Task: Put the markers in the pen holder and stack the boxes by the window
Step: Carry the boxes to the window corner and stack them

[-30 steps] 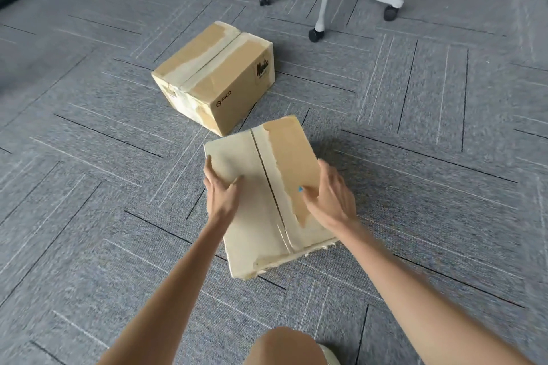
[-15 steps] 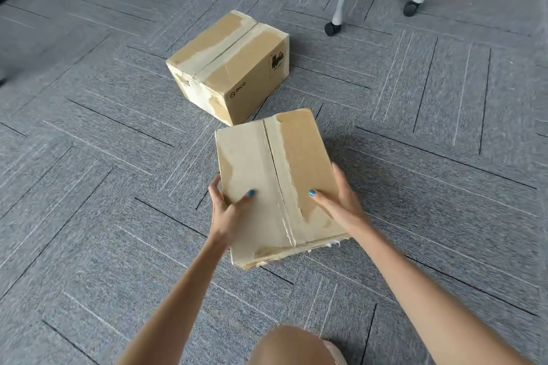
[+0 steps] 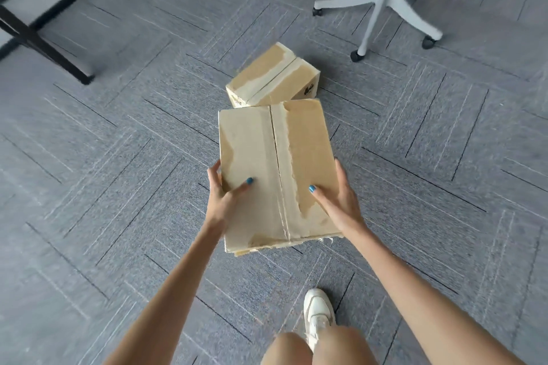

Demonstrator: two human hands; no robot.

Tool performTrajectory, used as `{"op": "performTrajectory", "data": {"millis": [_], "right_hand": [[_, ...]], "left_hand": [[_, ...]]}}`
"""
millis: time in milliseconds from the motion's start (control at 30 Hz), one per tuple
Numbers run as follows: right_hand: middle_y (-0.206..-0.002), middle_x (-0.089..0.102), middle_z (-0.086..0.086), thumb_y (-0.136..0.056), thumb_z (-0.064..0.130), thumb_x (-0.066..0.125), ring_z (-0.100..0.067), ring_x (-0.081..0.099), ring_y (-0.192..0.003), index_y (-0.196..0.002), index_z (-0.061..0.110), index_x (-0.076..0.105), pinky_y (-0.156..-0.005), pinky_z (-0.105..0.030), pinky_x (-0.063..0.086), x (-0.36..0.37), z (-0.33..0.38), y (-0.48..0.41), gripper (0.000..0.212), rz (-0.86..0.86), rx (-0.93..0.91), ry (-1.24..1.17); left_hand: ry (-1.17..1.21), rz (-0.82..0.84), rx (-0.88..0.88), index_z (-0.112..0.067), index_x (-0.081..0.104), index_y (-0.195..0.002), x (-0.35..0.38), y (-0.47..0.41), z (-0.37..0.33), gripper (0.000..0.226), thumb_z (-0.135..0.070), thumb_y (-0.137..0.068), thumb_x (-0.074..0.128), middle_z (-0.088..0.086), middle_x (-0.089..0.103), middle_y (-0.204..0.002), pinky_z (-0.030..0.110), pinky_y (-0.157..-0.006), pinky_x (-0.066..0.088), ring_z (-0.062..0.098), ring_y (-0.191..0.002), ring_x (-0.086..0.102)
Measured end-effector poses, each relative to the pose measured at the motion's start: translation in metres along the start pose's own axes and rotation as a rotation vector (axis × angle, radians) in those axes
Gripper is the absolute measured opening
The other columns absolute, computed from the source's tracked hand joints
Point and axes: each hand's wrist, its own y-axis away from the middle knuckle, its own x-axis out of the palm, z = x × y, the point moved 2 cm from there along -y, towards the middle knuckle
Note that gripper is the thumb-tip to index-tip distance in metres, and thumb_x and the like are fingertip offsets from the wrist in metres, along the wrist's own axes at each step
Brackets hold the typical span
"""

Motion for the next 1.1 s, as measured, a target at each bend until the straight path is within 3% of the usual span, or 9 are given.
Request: {"op": "performTrajectory", "data": {"millis": [100,200,367,600,700,833,967,1100], "right_hand": [[-0.158,0.023,0.002,-0.084,0.036,0.069,-0.016,0.040,-0.134,-0.152,0.026,0.011,-0.106,-0.029,0.040,-0.014,0.078,0.026,0.090,0.016,-0.016,-0.017],[-0.151,0.037,-0.003,-0.084,0.035,0.069,-0.020,0.049,-0.128,-0.151,0.030,0.012,-0.105,-0.037,0.045,-0.024,0.154,0.054,0.088,0.044,-0.001,-0.061],[-0.144,0.046,-0.004,-0.084,0.035,0.070,-0.019,0.052,-0.123,-0.151,0.031,0.013,-0.101,-0.034,0.047,-0.034,0.273,0.094,0.088,0.114,-0.003,-0.104],[-0.153,0.034,0.001,-0.083,0.038,0.070,-0.016,0.040,-0.135,-0.151,0.031,0.013,-0.111,-0.037,0.037,-0.027,0.413,0.122,0.089,0.213,-0.127,-0.111],[-0.156,0.027,0.003,-0.085,0.036,0.068,-0.015,0.032,-0.140,-0.152,0.028,0.012,-0.114,-0.033,0.030,-0.013,0.458,0.132,0.087,0.267,-0.203,-0.105],[-0.155,0.028,0.003,-0.087,0.032,0.067,-0.017,0.035,-0.138,-0.152,0.028,0.013,-0.104,-0.023,0.033,0.022,0.515,0.151,0.084,0.348,-0.303,-0.075],[-0.153,0.035,-0.001,-0.086,0.035,0.068,-0.020,0.043,-0.133,-0.151,0.031,0.013,-0.105,-0.031,0.040,0.078,0.559,0.180,0.085,0.458,-0.364,-0.063],[-0.156,0.027,0.001,-0.087,0.036,0.066,-0.022,0.034,-0.139,-0.152,0.031,0.011,-0.105,-0.030,0.034,0.145,0.602,0.217,0.085,0.580,-0.405,-0.007]], "left_hand": [[-0.125,-0.117,0.018,-0.051,0.034,-0.125,-0.030,0.041,-0.069,0.078,-0.053,-0.060,0.077,0.000,0.042,-0.129,0.050,-0.103,0.034,0.024,-0.124,0.035],[-0.208,-0.197,0.030,-0.050,0.032,-0.131,-0.063,0.081,-0.143,0.085,-0.056,-0.055,0.069,-0.003,0.036,-0.125,0.055,-0.108,0.025,0.025,-0.126,0.026],[-0.173,-0.251,0.048,-0.068,0.035,-0.117,-0.122,0.139,-0.241,0.078,-0.055,-0.053,0.078,-0.006,0.035,-0.123,0.056,-0.107,0.035,0.024,-0.126,0.037],[-0.105,-0.369,0.129,-0.072,0.038,-0.109,-0.197,0.210,-0.351,0.076,-0.053,-0.049,0.081,-0.006,0.037,-0.121,0.054,-0.103,0.042,0.024,-0.125,0.041],[-0.050,-0.435,0.177,-0.069,0.040,-0.108,-0.227,0.241,-0.382,0.075,-0.048,-0.049,0.082,-0.004,0.036,-0.123,0.052,-0.103,0.044,0.023,-0.124,0.042],[-0.018,-0.559,0.214,-0.059,0.040,-0.118,-0.281,0.288,-0.401,0.085,-0.044,-0.047,0.084,-0.003,0.040,-0.122,0.056,-0.094,0.049,0.028,-0.119,0.047],[-0.004,-0.701,0.212,-0.064,0.037,-0.113,-0.342,0.335,-0.397,0.085,-0.045,-0.045,0.086,0.000,0.044,-0.121,0.059,-0.091,0.049,0.031,-0.116,0.050],[0.025,-0.857,0.192,-0.069,0.036,-0.103,-0.411,0.380,-0.388,0.078,-0.048,-0.044,0.083,-0.003,0.043,-0.120,0.058,-0.094,0.048,0.029,-0.117,0.049]]}}
